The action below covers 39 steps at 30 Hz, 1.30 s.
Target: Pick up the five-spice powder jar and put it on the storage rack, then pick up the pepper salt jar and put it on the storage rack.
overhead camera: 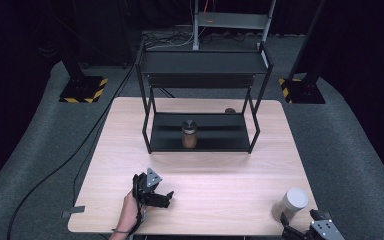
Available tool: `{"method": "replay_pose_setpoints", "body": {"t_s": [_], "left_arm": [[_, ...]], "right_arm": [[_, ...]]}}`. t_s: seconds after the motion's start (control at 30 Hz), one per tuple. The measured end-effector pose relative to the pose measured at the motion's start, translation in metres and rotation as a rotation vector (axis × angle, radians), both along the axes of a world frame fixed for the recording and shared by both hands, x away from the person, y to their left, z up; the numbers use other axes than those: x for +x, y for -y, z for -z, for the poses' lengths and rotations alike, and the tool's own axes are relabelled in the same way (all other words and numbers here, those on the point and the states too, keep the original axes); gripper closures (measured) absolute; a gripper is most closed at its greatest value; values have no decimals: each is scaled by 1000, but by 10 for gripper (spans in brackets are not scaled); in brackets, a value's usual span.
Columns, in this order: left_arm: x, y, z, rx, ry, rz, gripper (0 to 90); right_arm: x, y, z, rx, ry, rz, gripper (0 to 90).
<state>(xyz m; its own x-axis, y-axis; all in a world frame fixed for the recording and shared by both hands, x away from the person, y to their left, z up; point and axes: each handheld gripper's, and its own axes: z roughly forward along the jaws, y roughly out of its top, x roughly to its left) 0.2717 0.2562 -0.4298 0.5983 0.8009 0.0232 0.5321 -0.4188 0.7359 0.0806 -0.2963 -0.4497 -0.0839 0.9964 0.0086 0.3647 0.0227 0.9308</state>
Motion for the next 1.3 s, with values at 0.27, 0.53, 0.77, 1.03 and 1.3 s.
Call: {"method": "replay_pose_setpoints", "body": {"t_s": [0.27,0.53,0.77,1.03,1.3], "left_arm": [[-4,-18,3,-32,-44,-39,0],[-8,-17,7,-13,-41,-49,0],[-8,-18,7,-10,-37,-41,0],[-5,-21,7,-9,-36,-10,0],[-5,-21,7,-9,-35,-7,0]], "right_arm": [[3,-4,0,-9,-8,-9,22],[4,-8,-2,-25,-9,-18,21],[3,-10,-5,-44,-4,-19,20],[6,-11,-7,-57,-4,-17,19],[13,-9,-11,-53,51,-29,0]]}}
